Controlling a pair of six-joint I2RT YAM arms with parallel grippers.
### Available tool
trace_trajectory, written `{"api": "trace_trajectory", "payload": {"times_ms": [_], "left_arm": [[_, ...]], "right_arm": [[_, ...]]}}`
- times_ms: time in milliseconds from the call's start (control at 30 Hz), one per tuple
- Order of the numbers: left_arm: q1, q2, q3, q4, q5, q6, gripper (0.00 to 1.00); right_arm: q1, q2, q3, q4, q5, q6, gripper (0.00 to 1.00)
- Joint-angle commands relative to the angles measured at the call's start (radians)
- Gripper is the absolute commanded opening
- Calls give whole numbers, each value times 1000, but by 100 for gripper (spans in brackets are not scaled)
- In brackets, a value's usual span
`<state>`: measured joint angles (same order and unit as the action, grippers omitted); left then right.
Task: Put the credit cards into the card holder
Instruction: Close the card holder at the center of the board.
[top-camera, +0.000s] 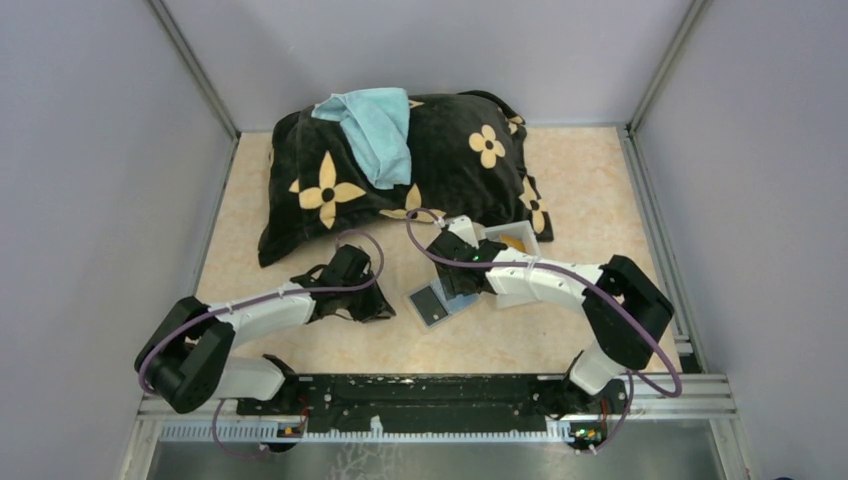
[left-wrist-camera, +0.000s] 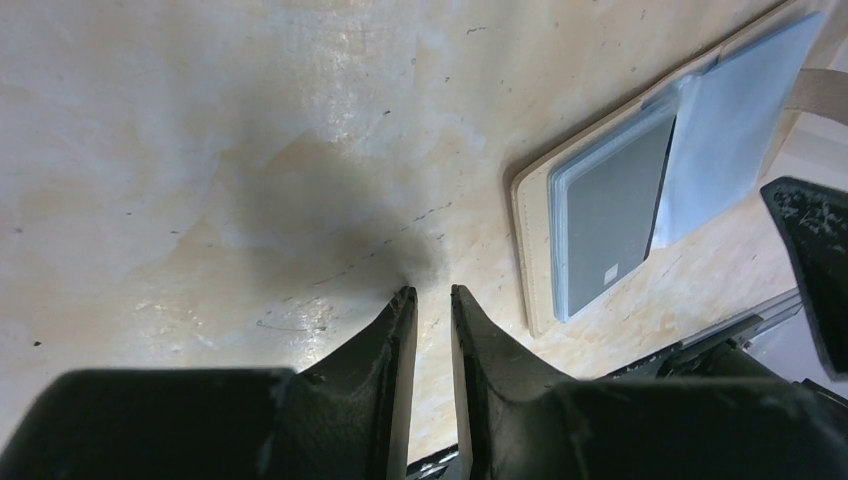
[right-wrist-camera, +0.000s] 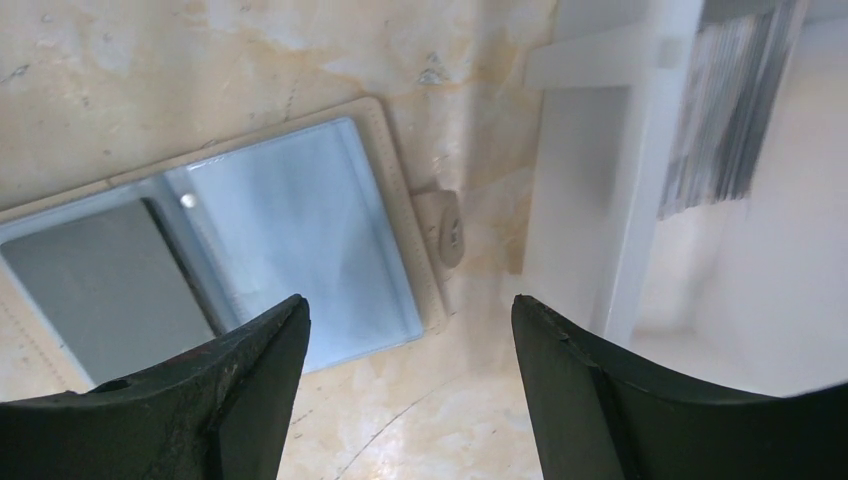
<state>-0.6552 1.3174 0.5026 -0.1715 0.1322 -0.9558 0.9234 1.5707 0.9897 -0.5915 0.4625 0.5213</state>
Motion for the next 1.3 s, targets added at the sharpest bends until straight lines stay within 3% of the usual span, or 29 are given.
{"api": "trace_trajectory", "payload": {"times_ms": [0, 200, 500, 700, 767, 1267], "left_arm": [[-7, 50, -23, -88, -53, 37, 27], [-9, 62, -17, -91, -53, 43, 27], [-10, 88, -11, -86, -55, 51, 27], [-9, 115, -10, -66, -46, 55, 27], [-9, 121, -11, -59, -43, 57, 27], [-10, 148, -42, 16, -3, 55, 27]], "right_arm": [[-47, 0, 8, 38, 33, -48, 74], [-98, 35, -7, 107, -17, -95, 72], [-116, 64, -9, 154, -49, -135, 54], [-118, 72, -5, 144, -59, -152, 9], [-118, 70, -6, 139, -68, -155, 2], [-34, -35, 113, 41, -111, -126, 0]]}}
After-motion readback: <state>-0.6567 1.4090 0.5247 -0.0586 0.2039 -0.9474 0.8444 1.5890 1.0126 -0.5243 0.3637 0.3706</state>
